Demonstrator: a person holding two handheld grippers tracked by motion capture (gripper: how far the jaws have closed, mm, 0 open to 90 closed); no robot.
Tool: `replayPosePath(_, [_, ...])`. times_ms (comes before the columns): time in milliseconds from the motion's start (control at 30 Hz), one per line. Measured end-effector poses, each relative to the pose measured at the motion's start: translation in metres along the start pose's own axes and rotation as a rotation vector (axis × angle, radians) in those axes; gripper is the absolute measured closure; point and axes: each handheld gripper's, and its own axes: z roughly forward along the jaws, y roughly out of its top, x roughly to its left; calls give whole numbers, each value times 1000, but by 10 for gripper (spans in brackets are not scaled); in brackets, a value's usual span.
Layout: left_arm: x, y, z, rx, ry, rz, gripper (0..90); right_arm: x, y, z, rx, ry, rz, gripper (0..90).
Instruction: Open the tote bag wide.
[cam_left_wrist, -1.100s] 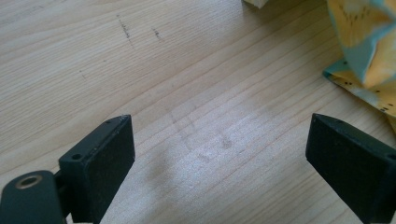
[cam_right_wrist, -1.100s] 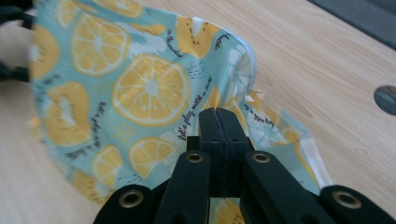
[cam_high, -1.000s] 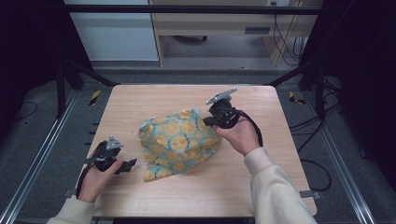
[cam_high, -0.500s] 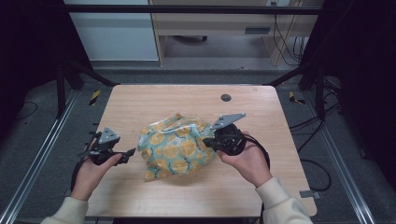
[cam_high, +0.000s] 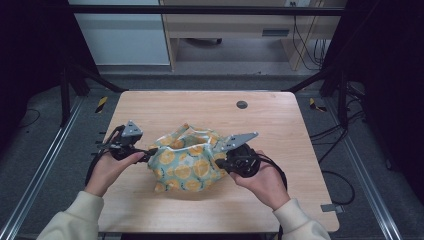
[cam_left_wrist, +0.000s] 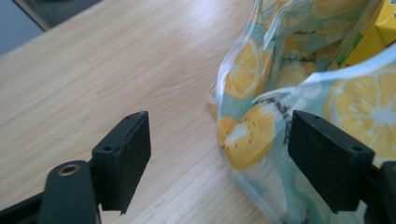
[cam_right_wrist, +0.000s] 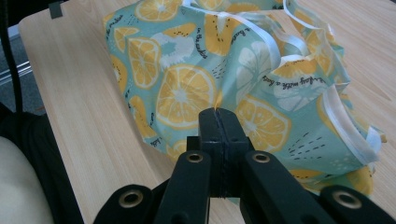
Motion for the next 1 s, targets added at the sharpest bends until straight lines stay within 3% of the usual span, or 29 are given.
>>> replayPosePath(33, [-1, 2, 8, 10, -39, -8, 190, -1, -1, 0, 0, 2, -4, 900])
replayPosePath(200, [-10, 2, 23, 50, -92, 19, 129, -2, -5, 3, 6, 11, 6, 900])
replayPosePath(300, [-14, 0, 27, 70, -113, 35, 99, -3, -8, 3, 11, 7, 9, 900])
replayPosePath(467, [-13, -3, 31, 81, -127, 25, 80, -6, -12, 5, 12, 9, 19, 900])
replayPosePath(600, [-15, -8, 33, 106, -159, 30, 202, -6, -14, 7, 18, 10, 27, 900])
replayPosePath(633, [-16, -9, 33, 108, -159, 32, 328, -6, -14, 8, 17, 10, 28, 900])
replayPosePath(667, [-17, -10, 33, 110, -159, 36, 328, -6, -14, 8, 17, 10, 28, 900])
replayPosePath(700, [-18, -10, 32, 108, -162, 35, 408, -7, -14, 8, 16, 8, 33, 900])
replayPosePath(1000, [-16, -9, 26, 93, -166, 36, 733, -9, -12, 9, 13, -1, 31, 900])
